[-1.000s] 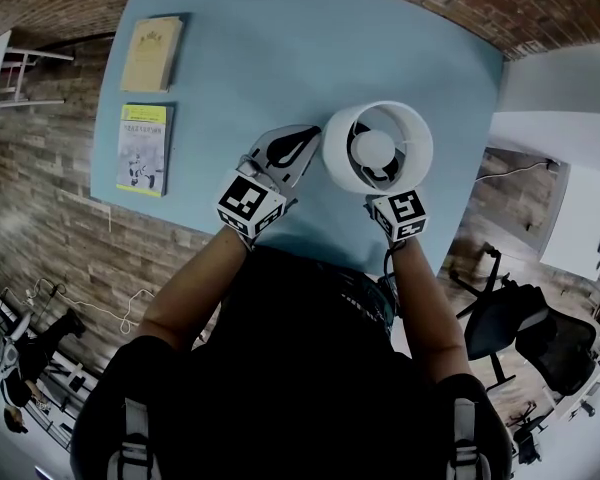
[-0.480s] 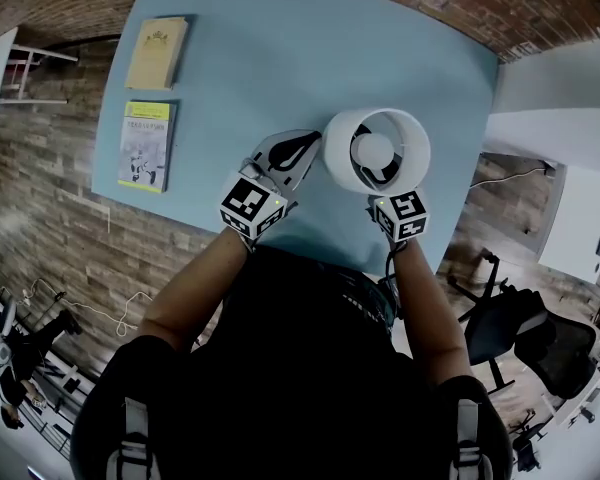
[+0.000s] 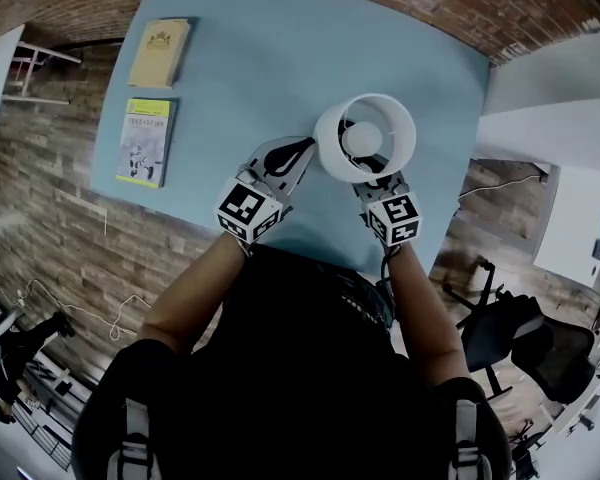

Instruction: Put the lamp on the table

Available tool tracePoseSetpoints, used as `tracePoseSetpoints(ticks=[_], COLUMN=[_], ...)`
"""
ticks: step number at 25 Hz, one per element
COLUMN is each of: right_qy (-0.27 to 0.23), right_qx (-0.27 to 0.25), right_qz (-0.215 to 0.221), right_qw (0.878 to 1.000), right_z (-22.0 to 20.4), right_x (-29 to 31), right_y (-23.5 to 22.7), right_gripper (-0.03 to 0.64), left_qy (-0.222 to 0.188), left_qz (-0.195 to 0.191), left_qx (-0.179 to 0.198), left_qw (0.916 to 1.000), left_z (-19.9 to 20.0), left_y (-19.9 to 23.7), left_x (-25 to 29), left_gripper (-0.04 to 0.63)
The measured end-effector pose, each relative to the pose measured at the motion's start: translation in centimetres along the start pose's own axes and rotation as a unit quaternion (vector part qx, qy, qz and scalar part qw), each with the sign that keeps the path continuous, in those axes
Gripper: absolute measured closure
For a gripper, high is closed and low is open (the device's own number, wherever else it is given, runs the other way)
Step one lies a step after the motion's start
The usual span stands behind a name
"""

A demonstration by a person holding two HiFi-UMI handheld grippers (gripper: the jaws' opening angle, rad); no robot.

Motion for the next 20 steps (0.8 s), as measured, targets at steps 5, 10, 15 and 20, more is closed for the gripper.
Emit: tracePoseSetpoints(ticks=[5,10,15,20], right_qy=[-0.002,-0.006,-0.019,-0.033], right_qx=[-0.002,0.003,-0.009,-0.026], right_qz=[0.005,0.007,0.002,0.007], right_qw=[1.0,1.0,1.0,0.999], right_z=[-0.5,-1.3,-1.4,-0.6], right_x=[-1.4,-2.8,-4.3,-6.1], right_y=[0.8,1.6,2.6,4.1], right_gripper=[0.497,0.538,0.575,0.591], left_qy=[0.0,-0.007,-0.017,-0.026], left_qz=[0.012,0.022,0.028,0.031], left_qx=[-0.011,-0.014,-0.008,-0.002], left_qw=[0.9999,0.9996,0.9994,0.9992], left_z=[-0.5,-0.4,0.2,1.1], left_y=[-1.2,-2.4,-3.5,-4.6], left_x=[-1.4,-2.6,-3.8,-5.3], left_gripper=[0.586,0.586,0.586,0.586])
Point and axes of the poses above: the fingertips, and each gripper's own axes: x forward along the fingers, y to its left, z out of its top, the point moved 5 cm from there along -x, backward along the fingers, and after that the axes turned 10 degrees about z, right-handed, at the moved point
